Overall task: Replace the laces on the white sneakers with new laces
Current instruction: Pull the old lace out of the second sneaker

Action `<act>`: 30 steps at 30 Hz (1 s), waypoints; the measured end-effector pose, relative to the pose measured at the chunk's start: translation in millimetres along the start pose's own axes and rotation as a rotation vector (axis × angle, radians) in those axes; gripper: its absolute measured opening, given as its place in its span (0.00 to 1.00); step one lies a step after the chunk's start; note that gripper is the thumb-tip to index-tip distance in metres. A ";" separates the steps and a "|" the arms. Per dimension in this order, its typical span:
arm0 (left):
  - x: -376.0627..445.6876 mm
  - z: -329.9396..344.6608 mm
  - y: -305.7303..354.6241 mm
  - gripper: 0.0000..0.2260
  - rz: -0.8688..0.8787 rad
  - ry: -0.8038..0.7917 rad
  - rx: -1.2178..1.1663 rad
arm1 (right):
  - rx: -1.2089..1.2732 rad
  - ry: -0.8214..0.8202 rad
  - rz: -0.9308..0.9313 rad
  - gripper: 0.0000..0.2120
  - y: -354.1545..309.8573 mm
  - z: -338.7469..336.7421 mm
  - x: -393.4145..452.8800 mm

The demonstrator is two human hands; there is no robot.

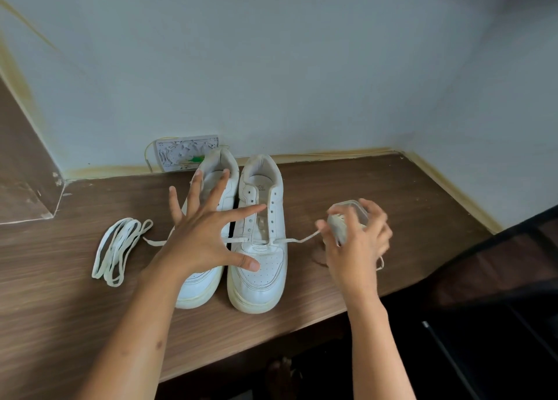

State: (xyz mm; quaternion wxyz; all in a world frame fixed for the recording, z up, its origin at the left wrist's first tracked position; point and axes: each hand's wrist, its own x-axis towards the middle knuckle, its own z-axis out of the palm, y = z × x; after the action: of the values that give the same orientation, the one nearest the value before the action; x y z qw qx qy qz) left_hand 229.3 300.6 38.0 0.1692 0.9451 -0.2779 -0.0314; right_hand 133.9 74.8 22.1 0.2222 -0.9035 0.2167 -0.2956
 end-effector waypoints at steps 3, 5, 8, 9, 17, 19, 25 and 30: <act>0.0 -0.1 0.1 0.39 -0.003 0.005 -0.002 | 0.045 -0.272 -0.191 0.14 -18.6 5.1 -8.0; 0.3 0.1 -0.5 0.40 -0.001 0.006 -0.005 | 0.011 -0.387 -0.258 0.15 -27.4 11.1 -15.8; 1.0 1.5 -1.4 0.42 0.009 0.008 -0.008 | -0.006 -0.336 -0.302 0.04 -30.5 15.5 -18.7; 1.0 1.7 -1.2 0.42 0.006 0.009 -0.008 | -0.020 -0.300 -0.300 0.02 -28.7 15.4 -17.4; 0.7 2.0 -1.4 0.41 0.000 0.010 0.004 | -0.132 0.206 0.247 0.05 10.1 -13.3 3.2; 0.4 0.8 -1.5 0.40 0.002 0.007 0.008 | -0.128 0.236 0.251 0.07 13.8 -12.8 2.4; 0.0 -0.4 -2.6 0.41 0.000 0.009 0.009 | 0.023 -0.227 -0.096 0.19 -16.6 2.3 -9.0; 0.1 0.3 -4.7 0.42 0.005 0.014 -0.009 | -0.015 -0.355 -0.287 0.05 -31.3 14.6 -21.7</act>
State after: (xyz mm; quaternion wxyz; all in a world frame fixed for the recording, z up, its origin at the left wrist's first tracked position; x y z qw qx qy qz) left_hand 231.7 304.2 36.1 0.1757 0.9438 -0.2789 -0.0259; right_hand 135.4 115.4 18.5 0.2058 -0.9646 0.0457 -0.1587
